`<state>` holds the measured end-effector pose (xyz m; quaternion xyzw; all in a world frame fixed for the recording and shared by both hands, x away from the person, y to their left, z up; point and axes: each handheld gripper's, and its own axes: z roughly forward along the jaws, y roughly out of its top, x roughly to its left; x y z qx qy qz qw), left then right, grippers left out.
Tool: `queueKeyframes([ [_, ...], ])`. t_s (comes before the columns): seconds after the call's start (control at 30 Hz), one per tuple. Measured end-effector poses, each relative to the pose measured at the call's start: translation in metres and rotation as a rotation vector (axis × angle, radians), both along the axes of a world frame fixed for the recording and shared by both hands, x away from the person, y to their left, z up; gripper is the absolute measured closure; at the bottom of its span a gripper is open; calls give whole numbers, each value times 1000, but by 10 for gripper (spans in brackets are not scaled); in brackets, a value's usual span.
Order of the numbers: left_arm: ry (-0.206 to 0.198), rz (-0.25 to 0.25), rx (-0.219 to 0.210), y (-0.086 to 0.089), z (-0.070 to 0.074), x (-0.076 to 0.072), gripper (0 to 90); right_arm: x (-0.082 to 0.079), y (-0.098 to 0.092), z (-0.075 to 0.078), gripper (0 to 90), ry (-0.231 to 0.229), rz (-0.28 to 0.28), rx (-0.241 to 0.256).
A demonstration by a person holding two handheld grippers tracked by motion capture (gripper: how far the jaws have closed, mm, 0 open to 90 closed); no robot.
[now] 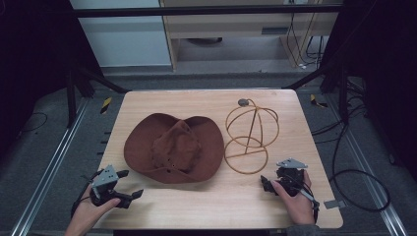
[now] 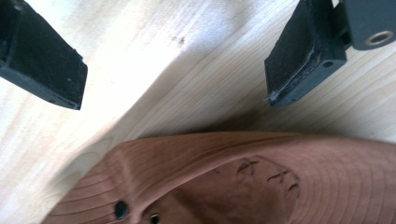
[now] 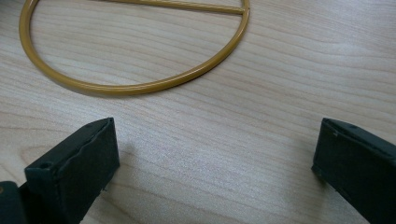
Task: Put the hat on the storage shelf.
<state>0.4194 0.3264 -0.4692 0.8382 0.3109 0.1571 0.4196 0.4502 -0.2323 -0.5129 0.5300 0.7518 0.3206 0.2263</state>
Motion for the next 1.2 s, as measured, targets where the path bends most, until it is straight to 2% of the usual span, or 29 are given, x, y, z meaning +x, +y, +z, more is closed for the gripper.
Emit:
queueKeyframes([
  [0.03,-2,-14,5,0,3,0,44,0,0,0,4,0,1,0],
  [0.17,-16,-36,-24,-3,19,-2,44,0,0,0,4,0,1,2],
  [0.3,-32,-40,-31,-11,40,-1,43,0,0,0,4,0,1,2],
  [0.43,-14,-35,-13,-25,60,10,44,0,0,0,4,0,1,0],
  [0.5,-3,-33,14,-34,67,18,44,0,0,0,4,0,1,0],
  [0.57,0,-31,69,-45,73,27,44,0,0,0,4,0,1,2],
  [0.63,2,-31,100,-54,78,34,44,0,0,0,4,0,1,0],
  [0.8,1,-52,190,-76,90,54,42,0,0,0,4,1,1,1],
  [1.0,12,-60,242,-91,98,74,43,0,0,0,4,1,1,3],
  [1.2,8,-48,260,-103,109,91,43,0,0,0,4,-1,2,2],
])
